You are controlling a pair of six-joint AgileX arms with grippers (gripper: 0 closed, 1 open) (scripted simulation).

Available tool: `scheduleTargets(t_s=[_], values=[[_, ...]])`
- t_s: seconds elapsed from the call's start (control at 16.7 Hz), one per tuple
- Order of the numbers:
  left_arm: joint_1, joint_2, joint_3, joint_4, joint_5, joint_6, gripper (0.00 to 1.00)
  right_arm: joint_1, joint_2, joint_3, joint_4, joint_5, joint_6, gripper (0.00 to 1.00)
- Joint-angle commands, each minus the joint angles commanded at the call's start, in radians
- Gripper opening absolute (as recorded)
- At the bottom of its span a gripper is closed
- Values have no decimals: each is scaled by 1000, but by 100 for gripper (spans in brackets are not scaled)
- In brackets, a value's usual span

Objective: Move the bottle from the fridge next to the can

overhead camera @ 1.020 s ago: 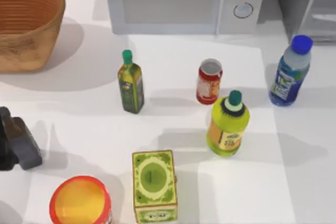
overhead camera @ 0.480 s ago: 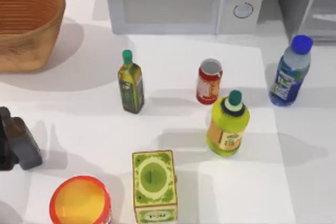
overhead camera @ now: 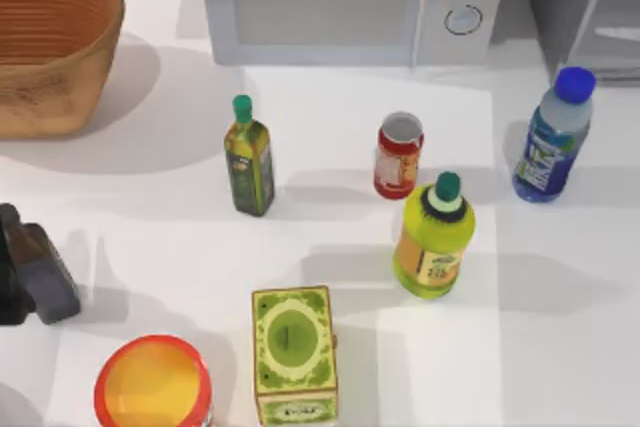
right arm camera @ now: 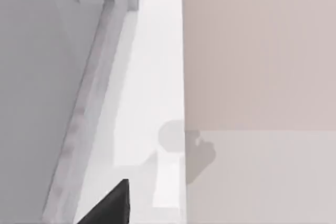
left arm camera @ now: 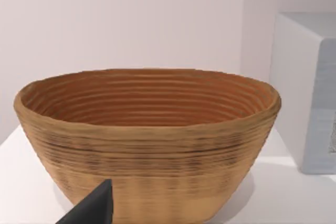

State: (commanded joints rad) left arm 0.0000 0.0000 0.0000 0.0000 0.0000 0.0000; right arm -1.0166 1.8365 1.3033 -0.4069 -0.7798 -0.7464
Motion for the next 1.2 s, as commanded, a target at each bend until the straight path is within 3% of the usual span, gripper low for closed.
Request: scheduleTargets(t_s=[0.18,0.66,0.9,1.2], values=[[0,0,0,0,0,0,100,76,-4,-3,94,17,95,100],[0,0,0,0,0,0,100,109,-16,-30,127,52,141,100],[0,0,0,0,0,0,100,267,-34,-115,184,198,267,100],[0,0,0,0,0,0,100,650,-103,-191,294,455,471,100]])
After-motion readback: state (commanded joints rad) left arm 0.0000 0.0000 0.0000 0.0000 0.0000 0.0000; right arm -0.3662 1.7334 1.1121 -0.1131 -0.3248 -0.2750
